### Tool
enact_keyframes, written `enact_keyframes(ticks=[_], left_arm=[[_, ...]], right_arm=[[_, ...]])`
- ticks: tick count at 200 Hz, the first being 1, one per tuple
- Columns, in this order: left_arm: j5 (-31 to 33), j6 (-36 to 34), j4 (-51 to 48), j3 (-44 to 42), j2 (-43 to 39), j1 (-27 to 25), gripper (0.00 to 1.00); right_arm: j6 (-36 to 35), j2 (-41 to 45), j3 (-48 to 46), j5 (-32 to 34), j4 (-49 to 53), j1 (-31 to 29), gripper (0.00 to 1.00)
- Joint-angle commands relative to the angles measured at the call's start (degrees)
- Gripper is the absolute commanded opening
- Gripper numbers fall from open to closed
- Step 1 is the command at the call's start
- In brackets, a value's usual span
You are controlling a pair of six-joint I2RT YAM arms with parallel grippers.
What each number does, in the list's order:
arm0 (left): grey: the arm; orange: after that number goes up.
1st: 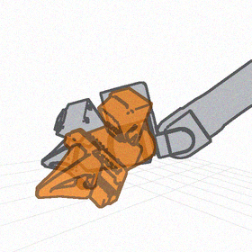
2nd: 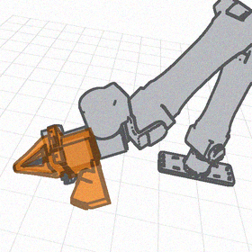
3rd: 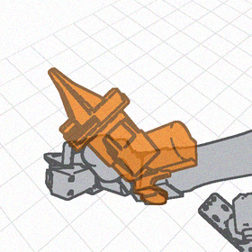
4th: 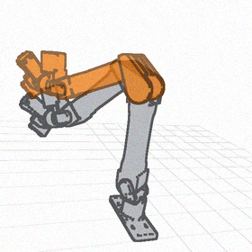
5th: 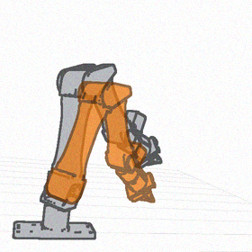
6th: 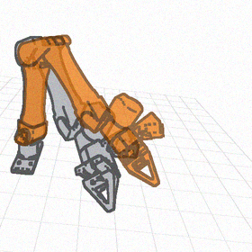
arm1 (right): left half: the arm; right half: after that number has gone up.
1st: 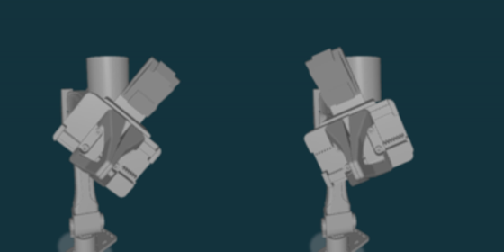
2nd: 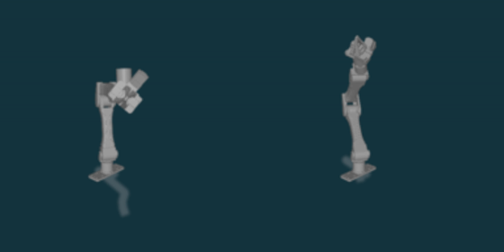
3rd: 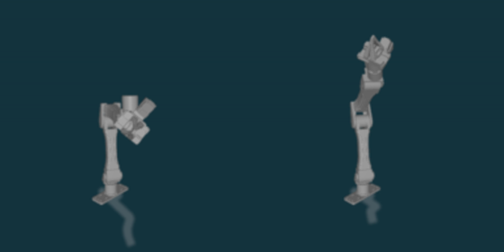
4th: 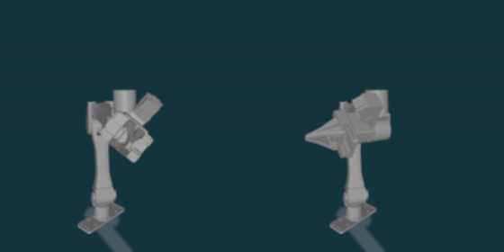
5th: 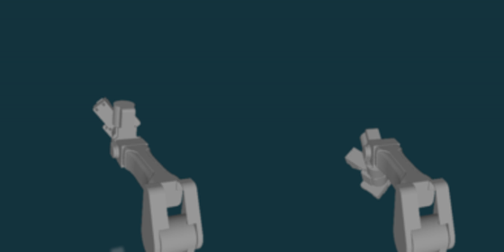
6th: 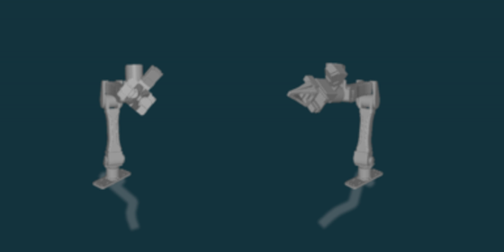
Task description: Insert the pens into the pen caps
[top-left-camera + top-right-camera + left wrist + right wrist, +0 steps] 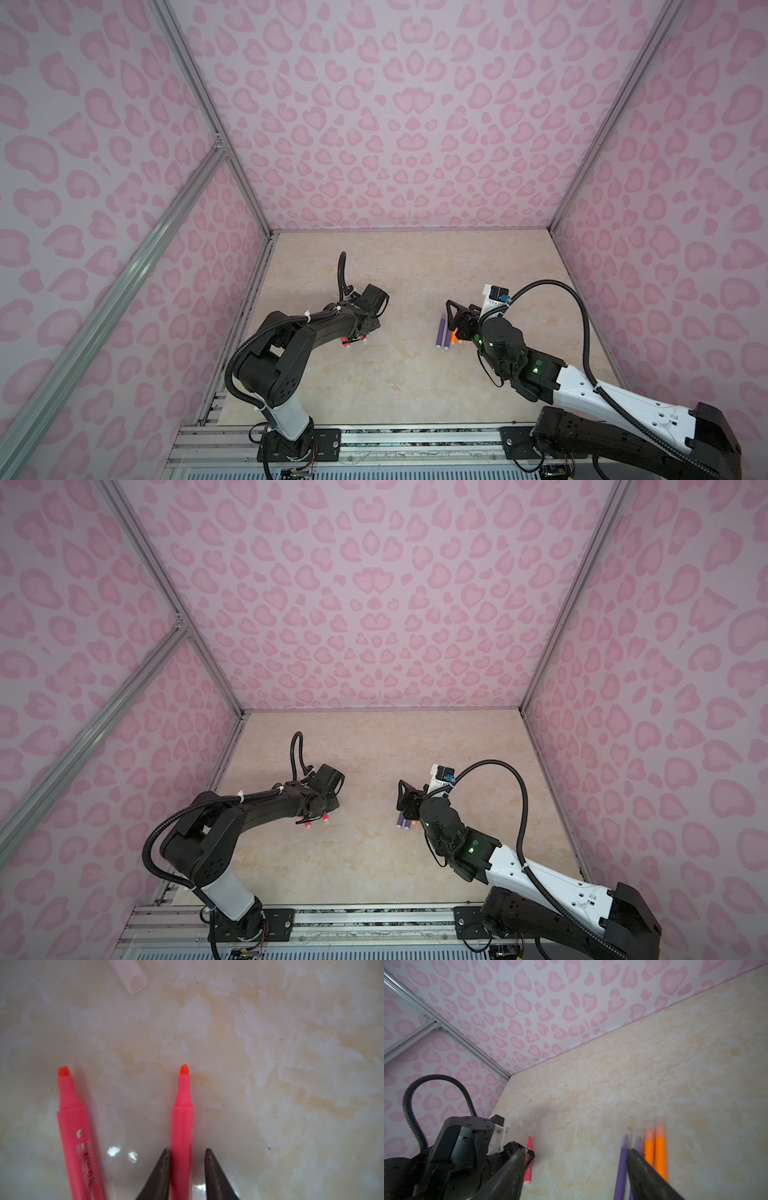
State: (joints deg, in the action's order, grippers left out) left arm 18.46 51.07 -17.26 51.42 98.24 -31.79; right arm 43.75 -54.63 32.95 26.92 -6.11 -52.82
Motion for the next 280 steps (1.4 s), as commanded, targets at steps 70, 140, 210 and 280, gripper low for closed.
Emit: enact_keyframes(ticks=[70, 140, 210, 280], left_arm=[[-7.0, -2.3, 2.2, -1.3, -3.1, 0.1, 0.03], [-15.0, -25.7, 30.8, -10.5, -25.3, -11.6, 0.04], [-27.3, -30.6, 38.0, -10.2, -23.7, -16.3, 0.04], [-27.5, -32.2, 36.7, -8.2, -21.8, -18.8, 0.04]], right_arm=[[-0.1, -0.7, -0.4, 0.5, -1.7, -0.1, 0.77], [0.7, -1.5, -1.7, -2.7, -5.8, 0.8, 0.77], [1.4, -5.2, -0.8, -11.0, -9.3, 0.7, 0.74], [1.8, -10.1, 1.6, -13.6, -9.5, 0.8, 0.68]])
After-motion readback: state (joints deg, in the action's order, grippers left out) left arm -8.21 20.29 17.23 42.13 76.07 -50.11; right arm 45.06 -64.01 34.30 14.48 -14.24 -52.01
